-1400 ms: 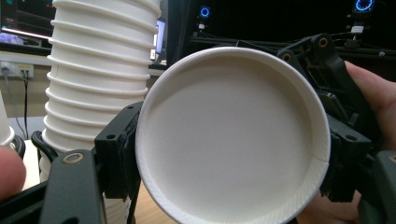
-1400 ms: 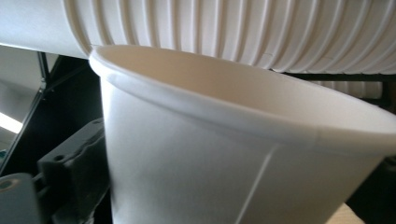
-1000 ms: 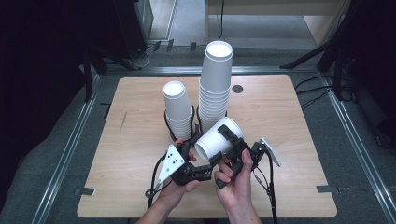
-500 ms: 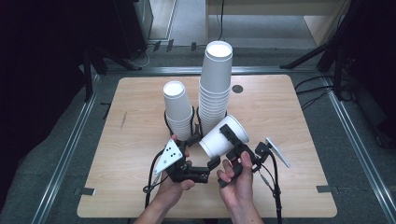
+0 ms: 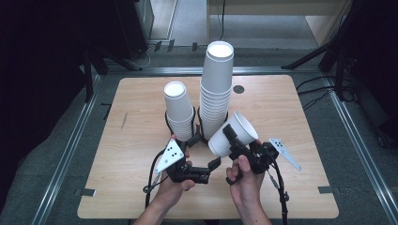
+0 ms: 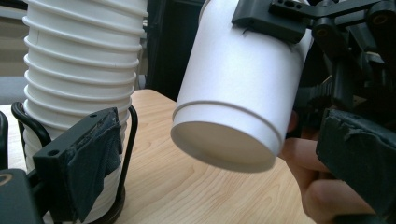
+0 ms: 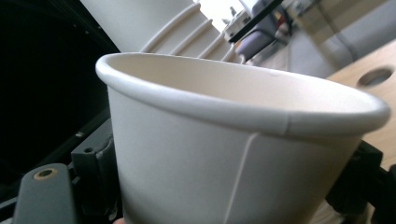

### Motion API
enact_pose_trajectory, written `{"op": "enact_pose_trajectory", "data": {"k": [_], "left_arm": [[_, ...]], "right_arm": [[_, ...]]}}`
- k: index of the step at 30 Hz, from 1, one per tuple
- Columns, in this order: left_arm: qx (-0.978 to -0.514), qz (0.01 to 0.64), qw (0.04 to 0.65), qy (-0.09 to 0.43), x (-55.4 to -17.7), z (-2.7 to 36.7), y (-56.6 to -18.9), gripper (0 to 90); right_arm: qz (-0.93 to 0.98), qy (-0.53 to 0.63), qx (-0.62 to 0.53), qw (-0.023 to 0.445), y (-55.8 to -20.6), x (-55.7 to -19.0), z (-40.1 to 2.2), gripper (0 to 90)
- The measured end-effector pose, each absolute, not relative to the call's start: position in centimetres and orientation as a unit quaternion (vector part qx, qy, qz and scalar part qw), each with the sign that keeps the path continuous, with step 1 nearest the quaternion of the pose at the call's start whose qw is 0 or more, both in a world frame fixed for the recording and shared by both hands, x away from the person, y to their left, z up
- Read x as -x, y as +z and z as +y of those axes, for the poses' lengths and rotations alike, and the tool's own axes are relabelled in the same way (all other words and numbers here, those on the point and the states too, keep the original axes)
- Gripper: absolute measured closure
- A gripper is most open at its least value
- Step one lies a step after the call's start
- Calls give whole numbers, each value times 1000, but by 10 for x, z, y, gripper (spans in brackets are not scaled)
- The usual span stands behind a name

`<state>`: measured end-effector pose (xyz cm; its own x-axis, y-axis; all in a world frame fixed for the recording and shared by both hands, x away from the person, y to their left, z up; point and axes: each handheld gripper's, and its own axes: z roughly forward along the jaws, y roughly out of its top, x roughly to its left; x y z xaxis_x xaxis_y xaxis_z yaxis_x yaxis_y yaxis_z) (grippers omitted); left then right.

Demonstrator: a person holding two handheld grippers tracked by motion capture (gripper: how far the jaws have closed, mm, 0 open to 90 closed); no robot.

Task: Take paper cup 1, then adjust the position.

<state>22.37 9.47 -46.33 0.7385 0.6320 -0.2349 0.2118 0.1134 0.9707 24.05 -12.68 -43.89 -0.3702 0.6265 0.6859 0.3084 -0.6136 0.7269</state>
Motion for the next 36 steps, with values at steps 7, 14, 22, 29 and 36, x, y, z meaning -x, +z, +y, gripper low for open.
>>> {"op": "enact_pose_trajectory", "data": {"k": [7,14,22,29,36], "left_arm": [[-649,326,669,155,-224,95,-464,6],[-650,328,667,158,-225,96,-464,6],[-651,332,664,158,-227,98,-464,6],[-652,336,661,158,-228,101,-465,6],[-652,337,660,157,-229,100,-466,6]], "right_arm": [[467,687,-514,214,-430,-236,-124,157],[511,650,-461,322,-420,-234,-122,154],[515,639,-435,369,-415,-240,-133,154],[517,615,-414,428,-417,-252,-147,152],[522,590,-419,451,-418,-264,-156,147]]}}
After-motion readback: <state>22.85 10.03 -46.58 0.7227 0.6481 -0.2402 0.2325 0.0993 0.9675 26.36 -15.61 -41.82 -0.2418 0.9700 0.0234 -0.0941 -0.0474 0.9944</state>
